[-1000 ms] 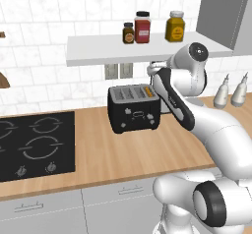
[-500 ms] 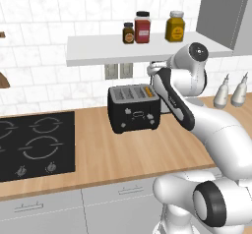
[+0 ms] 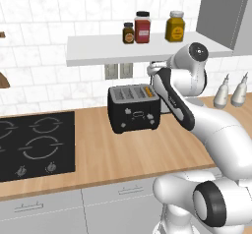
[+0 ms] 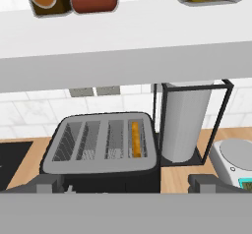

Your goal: Start the toaster. Once the lever pops up, take the bread to the plate on the dining counter.

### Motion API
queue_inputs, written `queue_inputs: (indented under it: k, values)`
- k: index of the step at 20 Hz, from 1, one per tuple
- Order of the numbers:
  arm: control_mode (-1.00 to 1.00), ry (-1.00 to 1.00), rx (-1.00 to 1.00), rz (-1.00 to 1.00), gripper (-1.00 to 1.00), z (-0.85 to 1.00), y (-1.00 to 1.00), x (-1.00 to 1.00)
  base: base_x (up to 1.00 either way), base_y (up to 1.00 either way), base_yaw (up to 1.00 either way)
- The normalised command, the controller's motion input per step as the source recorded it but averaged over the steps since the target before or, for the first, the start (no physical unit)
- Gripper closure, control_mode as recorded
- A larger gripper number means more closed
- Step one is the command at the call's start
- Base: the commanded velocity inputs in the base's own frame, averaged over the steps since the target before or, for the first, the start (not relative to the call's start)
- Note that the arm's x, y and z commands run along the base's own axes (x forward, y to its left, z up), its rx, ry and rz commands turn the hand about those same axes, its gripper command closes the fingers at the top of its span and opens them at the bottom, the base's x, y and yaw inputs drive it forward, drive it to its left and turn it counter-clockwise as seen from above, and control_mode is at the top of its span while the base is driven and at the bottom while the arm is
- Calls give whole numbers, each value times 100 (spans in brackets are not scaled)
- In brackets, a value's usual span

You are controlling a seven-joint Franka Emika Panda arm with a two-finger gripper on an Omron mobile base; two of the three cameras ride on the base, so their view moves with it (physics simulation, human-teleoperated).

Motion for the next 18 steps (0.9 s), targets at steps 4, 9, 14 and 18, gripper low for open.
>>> queue_inputs:
  k: [4, 9, 14, 18]
  values:
    - [-100, 0, 0, 0, -100, 0, 0, 0, 0, 0, 0]
    - [-100, 0, 0, 0, -100, 0, 0, 0, 0, 0, 0]
    - [-100, 0, 0, 0, -100, 0, 0, 0, 0, 0, 0]
    - [-100, 0, 0, 0, -100, 0, 0, 0, 0, 0, 0]
